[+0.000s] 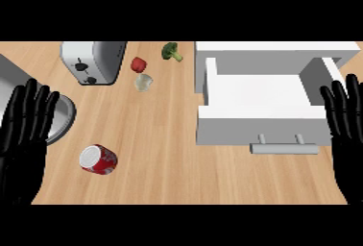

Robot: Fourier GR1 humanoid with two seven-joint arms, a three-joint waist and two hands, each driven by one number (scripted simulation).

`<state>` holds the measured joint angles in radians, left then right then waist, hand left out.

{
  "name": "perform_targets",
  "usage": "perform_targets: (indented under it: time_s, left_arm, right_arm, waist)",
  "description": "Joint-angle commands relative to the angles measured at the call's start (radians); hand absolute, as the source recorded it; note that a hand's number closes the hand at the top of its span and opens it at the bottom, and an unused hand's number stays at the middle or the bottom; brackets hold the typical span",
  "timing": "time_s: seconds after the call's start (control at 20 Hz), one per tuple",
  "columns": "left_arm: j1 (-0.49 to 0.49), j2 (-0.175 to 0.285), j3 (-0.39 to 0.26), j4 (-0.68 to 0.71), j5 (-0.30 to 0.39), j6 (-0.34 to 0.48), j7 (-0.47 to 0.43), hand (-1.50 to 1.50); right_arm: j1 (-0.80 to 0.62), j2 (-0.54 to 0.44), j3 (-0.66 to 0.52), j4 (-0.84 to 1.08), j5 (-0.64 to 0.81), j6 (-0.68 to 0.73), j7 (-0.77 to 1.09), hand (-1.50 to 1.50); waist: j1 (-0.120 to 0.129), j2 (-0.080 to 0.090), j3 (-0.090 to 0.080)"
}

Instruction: Pick up the can, place it into the drawer and close the drawer

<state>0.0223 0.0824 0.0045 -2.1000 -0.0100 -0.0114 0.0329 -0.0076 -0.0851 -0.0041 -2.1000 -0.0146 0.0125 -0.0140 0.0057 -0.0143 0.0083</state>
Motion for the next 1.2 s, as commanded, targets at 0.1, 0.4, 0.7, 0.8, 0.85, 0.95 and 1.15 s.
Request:
perform_targets:
  time_s: [0.1, 0.4, 0.7, 0.8, 0.85, 0.95, 1.15]
  left_arm:
    - [0.131, 0.067, 0.065, -0.104, 0.178, -0.164, -0.063, -1.5]
    - [0.228, 0.171, 0.121, -0.018, 0.241, -0.23, 0.12, -1.5]
    - [0.333, 0.199, 0.213, -0.135, 0.375, -0.3, 0.189, -1.5]
    - [0.318, 0.186, 0.225, -0.131, 0.368, -0.318, 0.192, -1.5]
    - [0.328, 0.181, 0.245, -0.155, 0.397, -0.323, 0.215, -1.5]
    - [0.352, 0.196, 0.282, -0.211, 0.433, -0.318, 0.268, -1.5]
    - [0.37, 0.212, 0.367, -0.238, 0.536, -0.361, 0.315, -1.5]
  right_arm:
    - [0.064, -0.007, -0.01, -0.019, -0.026, 0.034, -0.006, -1.5]
    - [0.098, 0.021, -0.09, 0.043, 0.012, -0.098, 0.196, -1.5]
    - [0.222, -0.003, -0.123, -0.073, -0.047, -0.045, 0.231, -1.5]
    - [0.115, -0.057, -0.206, -0.006, -0.088, -0.03, 0.253, -1.5]
    - [0.182, -0.018, -0.169, -0.052, -0.071, -0.034, 0.239, -1.5]
    - [0.265, -0.028, -0.212, -0.05, -0.13, 0.031, 0.165, -1.5]
    - [0.278, -0.023, -0.241, -0.023, -0.148, 0.065, 0.138, -1.5]
  waist:
    - [0.001, 0.012, -0.009]
    - [0.005, 0.014, -0.009]
    - [-0.002, 0.011, -0.008]
    - [-0.001, 0.013, -0.008]
    - [-0.003, 0.013, -0.008]
    - [-0.004, 0.012, -0.008]
    - [-0.002, 0.012, -0.008]
